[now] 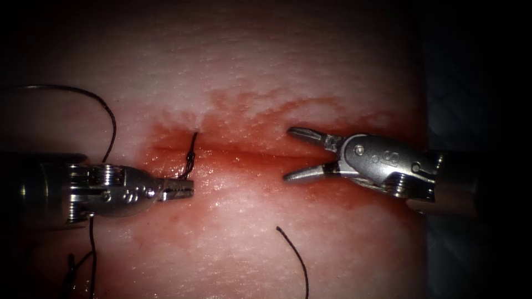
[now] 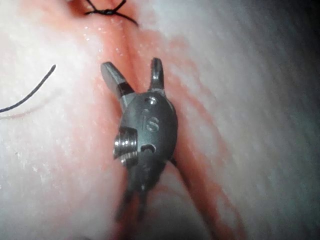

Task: Wound Closure
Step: Cut the suture with the right jaws

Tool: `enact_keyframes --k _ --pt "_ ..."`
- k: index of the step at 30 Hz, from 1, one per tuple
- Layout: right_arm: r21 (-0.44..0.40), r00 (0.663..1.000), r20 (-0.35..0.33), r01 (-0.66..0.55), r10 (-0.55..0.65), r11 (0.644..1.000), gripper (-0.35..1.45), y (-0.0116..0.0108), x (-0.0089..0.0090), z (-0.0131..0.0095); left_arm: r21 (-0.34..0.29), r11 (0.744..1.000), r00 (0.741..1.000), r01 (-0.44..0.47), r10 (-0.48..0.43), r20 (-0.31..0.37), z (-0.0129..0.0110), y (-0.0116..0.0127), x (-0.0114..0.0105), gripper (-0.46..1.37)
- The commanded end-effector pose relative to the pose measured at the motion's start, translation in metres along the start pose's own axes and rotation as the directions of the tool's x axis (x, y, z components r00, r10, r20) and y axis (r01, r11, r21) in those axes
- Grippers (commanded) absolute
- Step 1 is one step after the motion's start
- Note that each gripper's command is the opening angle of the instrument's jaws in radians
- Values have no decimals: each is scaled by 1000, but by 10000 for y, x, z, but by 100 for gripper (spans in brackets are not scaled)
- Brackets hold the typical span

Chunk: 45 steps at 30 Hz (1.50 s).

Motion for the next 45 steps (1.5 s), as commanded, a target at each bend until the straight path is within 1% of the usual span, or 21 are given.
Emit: enact_keyframes --k 1,8,23,33,45 --pt "15 1000 -4 10 -10 1000 109 -1 -2 0 -3 1000 1000 -4 4 -5 -1 -1 1 -35" --pt "38 998 -20 54 -54 998 108 -5 -11 4 5 1000 999 -20 21 -26 -8 -5 4 -35" --pt "68 991 -95 103 -97 992 107 -3 -10 11 9 1000 999 -22 23 -30 -13 -8 5 -35" --pt "63 987 -105 128 -121 990 107 2 -13 12 10 1000 999 -22 22 -30 -13 -8 4 -35" --pt "64 986 -107 136 -129 989 106 1 -14 12 10 1000 999 -28 28 -29 -13 -7 4 -35"
